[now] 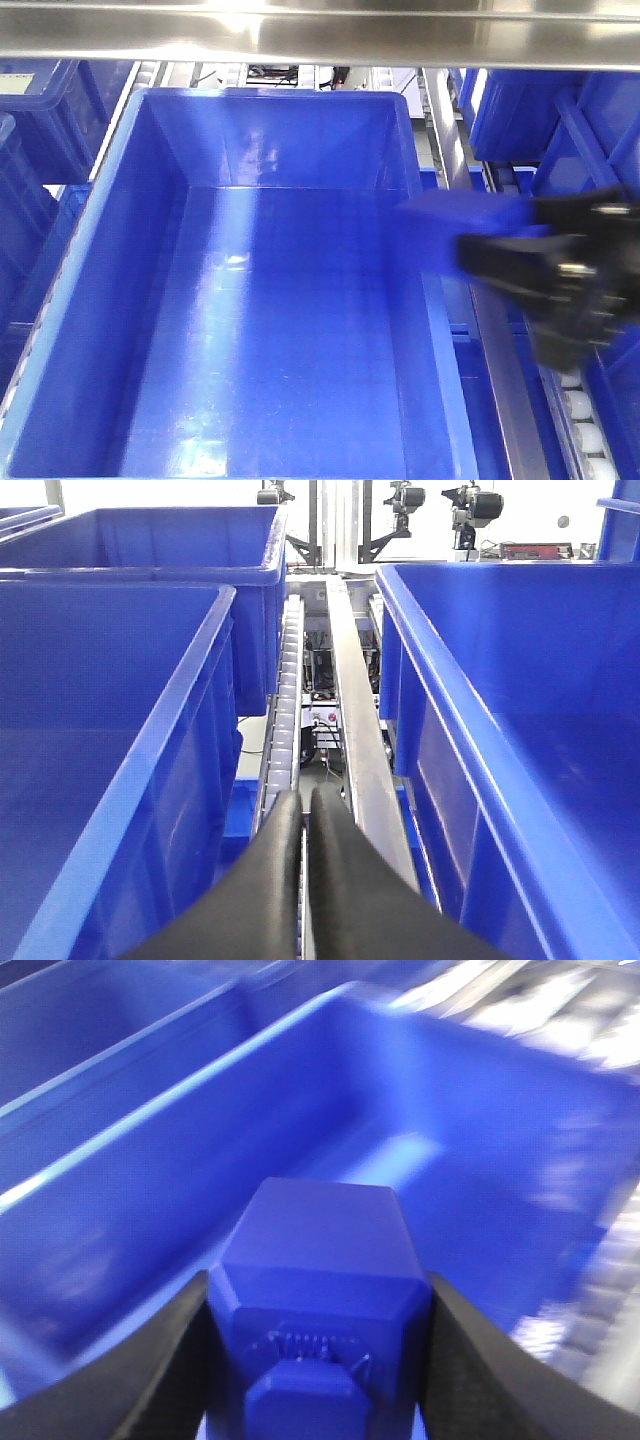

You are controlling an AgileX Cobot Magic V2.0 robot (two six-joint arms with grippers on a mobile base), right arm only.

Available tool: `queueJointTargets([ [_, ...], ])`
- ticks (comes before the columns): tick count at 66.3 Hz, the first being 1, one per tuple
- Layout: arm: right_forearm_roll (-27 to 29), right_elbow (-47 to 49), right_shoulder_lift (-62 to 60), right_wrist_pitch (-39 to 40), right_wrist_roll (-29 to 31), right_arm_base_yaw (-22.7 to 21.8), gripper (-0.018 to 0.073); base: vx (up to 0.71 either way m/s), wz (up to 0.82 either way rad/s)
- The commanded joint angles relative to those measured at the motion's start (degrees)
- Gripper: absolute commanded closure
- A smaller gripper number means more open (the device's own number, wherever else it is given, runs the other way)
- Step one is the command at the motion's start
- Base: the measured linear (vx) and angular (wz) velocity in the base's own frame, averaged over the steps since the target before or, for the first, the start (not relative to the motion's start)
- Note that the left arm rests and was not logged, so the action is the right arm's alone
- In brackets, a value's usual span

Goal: Pour parts from conveyor to right shelf

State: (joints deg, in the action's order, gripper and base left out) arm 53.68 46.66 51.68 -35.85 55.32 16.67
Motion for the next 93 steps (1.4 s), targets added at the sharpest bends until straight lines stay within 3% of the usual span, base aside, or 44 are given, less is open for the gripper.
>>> queueJointTargets([
  [1, 1.0, 2.0, 3.8, 6.9, -0.8, 5.3, 0.0551, 0.0, 0.0],
  [14, -0.6, 2.0, 13.0, 20.7, -4.5, 18.6, 0.0551, 0.0, 0.0],
  [26, -0.5, 4.4, 23.6, 27.9, -6.5, 25.3, 0.0551, 0.0, 0.0],
  [39, -1.9, 12.3, 34.6, 27.2, -11.4, 25.6, 0.0551, 0.0, 0.0],
  [56, -4.9, 19.2, 44.4, 27.2, -11.4, 25.0, 0.0551, 0.0, 0.0],
  [74, -4.9, 20.8, 50.0, 29.7, -11.3, 21.0, 0.0527, 0.0, 0.0],
  [85, -4.9, 20.8, 52.5, 31.1, -8.3, 20.2, 0.041, 0.0, 0.0],
  [93, -4.9, 20.8, 53.8, 31.9, -7.3, 20.2, 0.0256, 0.0, 0.0],
])
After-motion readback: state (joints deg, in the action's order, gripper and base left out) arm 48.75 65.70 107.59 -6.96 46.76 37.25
